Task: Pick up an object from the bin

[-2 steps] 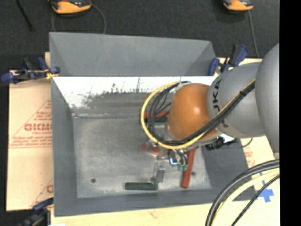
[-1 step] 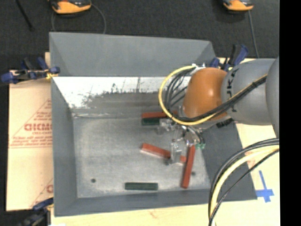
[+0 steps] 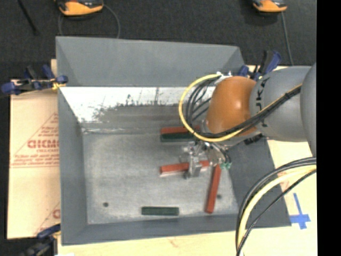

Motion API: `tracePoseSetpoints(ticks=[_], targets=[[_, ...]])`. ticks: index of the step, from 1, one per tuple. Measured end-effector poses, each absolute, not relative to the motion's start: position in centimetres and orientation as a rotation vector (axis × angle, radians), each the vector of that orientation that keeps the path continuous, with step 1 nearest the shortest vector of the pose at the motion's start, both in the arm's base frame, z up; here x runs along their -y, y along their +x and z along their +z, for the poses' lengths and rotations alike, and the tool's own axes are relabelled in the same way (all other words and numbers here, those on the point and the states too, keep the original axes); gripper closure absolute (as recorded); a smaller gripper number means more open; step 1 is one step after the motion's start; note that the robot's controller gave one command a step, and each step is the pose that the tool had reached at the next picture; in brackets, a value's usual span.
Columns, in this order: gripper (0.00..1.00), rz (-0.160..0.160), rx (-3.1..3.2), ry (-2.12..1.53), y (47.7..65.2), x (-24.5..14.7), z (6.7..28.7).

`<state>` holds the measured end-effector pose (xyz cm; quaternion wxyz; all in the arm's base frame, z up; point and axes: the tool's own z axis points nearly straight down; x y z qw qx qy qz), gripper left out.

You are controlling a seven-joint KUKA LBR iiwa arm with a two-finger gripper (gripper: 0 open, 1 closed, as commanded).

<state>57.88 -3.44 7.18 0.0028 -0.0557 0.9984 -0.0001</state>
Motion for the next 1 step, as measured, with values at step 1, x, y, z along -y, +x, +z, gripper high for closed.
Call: tracePoseSetpoints(ticks=[1], targets=[[1.0, -0.003, -3.124, -0.18, 56.4, 0.98, 26.15]])
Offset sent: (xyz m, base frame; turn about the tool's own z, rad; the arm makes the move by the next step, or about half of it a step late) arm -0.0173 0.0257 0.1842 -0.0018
